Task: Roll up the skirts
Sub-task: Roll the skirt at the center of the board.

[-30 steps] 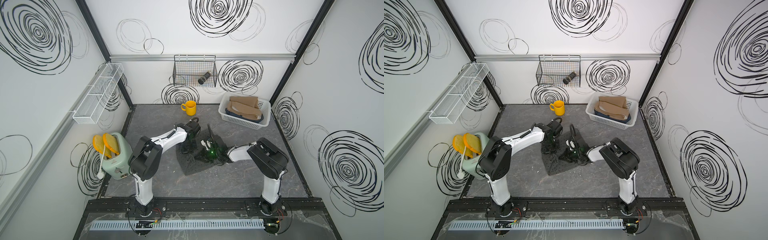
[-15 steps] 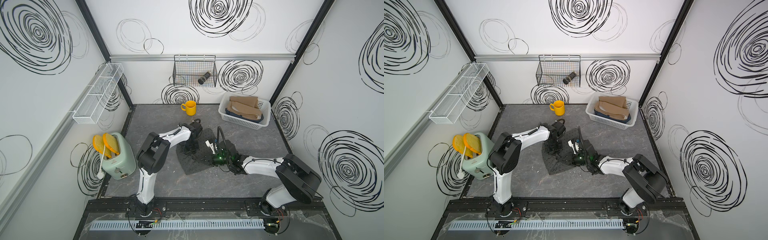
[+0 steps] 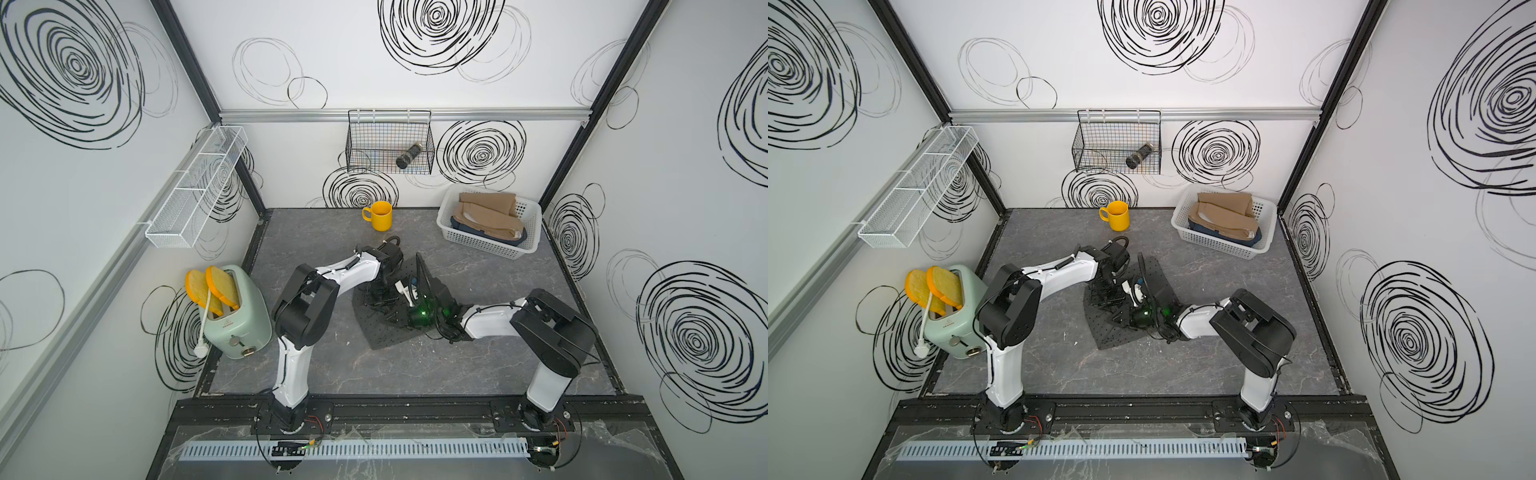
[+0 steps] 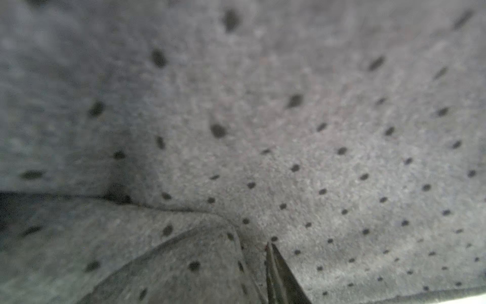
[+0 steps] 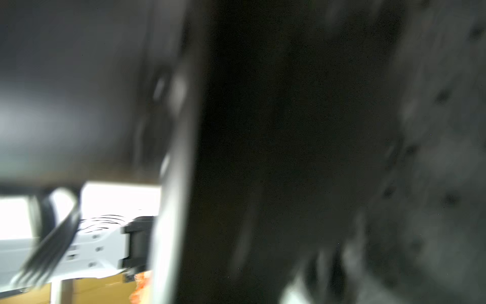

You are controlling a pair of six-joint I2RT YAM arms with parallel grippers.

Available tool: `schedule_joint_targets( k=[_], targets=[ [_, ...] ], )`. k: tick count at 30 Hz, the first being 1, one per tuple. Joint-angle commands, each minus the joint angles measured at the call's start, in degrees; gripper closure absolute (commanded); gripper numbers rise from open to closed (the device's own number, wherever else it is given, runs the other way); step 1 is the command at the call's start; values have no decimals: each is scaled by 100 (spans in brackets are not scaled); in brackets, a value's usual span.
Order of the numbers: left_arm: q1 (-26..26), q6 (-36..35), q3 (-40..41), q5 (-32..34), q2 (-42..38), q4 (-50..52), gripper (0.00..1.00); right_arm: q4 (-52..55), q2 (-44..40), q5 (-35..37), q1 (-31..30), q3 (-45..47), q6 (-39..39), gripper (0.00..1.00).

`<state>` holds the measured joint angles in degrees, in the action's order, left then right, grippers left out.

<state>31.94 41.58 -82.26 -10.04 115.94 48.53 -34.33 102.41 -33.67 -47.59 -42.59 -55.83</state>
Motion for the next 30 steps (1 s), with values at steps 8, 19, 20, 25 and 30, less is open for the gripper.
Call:
schedule_joint_targets(
  k=[8,19,20,25,30],
  targets=[
    [-101,-361,226,-120,-178,-467,57,671,247,244,-57,447,204,91],
    [-207,-558,-518,27,-493,-73,32,585,451,271,132,804,178,93],
    [-207,-569,-555,57,-554,-65,29,598,440,286,168,805,176,93],
    [-282,-607,-438,-59,-560,-194,28,477,85,132,237,871,213,94],
    [-295,-546,-35,-343,-326,-502,35,466,-1259,426,128,1226,420,77]
  ],
)
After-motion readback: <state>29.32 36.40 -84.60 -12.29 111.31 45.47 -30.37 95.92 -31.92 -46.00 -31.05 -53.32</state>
